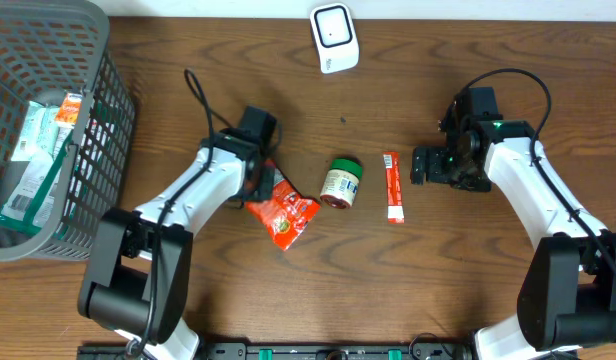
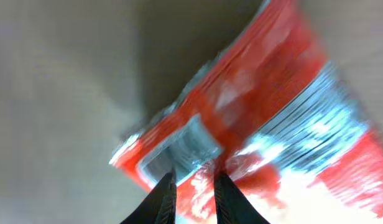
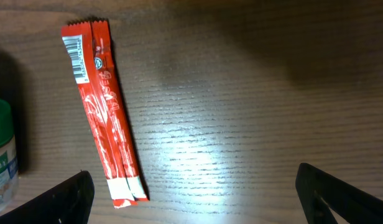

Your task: Scan the item barcode

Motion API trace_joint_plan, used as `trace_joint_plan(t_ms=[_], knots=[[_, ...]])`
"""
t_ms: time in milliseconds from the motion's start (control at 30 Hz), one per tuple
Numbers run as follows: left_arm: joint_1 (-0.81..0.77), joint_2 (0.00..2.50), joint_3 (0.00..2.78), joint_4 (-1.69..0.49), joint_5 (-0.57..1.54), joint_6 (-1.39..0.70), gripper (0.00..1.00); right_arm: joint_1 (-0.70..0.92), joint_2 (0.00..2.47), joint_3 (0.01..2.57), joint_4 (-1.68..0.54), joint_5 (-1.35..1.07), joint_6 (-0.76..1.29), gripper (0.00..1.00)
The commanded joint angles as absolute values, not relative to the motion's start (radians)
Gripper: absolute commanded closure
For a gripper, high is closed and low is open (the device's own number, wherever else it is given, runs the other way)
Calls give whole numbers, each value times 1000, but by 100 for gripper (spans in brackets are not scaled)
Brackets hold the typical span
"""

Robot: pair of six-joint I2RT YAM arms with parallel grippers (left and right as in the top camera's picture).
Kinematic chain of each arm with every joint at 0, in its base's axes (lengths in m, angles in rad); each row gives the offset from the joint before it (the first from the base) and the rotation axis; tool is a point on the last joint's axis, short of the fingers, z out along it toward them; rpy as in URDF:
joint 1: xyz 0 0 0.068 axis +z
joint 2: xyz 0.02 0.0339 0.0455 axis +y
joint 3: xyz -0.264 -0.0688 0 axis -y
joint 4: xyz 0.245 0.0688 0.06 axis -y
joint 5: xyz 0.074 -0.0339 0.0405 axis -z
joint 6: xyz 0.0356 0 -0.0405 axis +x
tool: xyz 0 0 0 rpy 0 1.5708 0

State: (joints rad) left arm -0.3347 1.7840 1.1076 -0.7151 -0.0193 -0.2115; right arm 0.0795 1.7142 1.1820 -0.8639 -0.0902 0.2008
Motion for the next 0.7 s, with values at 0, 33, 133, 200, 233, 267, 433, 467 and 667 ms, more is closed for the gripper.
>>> trace_joint_plan(t_ms=[0, 33, 133, 200, 233, 267, 433, 467, 667], knots=[[-300, 1797, 1102, -830, -10, -286, 78, 80, 1707, 1176, -864, -83, 193, 1], [-295, 1797, 1102, -869, -5, -304, 78, 80, 1707, 1176, -864, -83, 193, 1], [-291, 1797, 1102, -966, 1, -320, 81, 80, 1706, 1176, -864, -83, 193, 1], [-291, 1797, 1102, -1025, 1, -349, 85, 80, 1706, 1176, -864, -83, 193, 1], [-291, 1797, 1102, -1045, 1, -370, 86, 80, 1706, 1176, -864, -83, 193, 1], [-291, 1796, 1102, -1060, 1, -384, 92, 80, 1706, 1176, -864, -83, 193, 1], [-316, 1795, 1101, -1045, 73, -387, 93, 80, 1706, 1176, -864, -83, 193, 1], [-329, 1795, 1100, -1037, 73, -387, 92, 80, 1706, 1176, -864, -83, 194, 1], [-421, 1795, 1052, -941, 88, -388, 93, 80, 1706, 1176, -864, -83, 193, 1]])
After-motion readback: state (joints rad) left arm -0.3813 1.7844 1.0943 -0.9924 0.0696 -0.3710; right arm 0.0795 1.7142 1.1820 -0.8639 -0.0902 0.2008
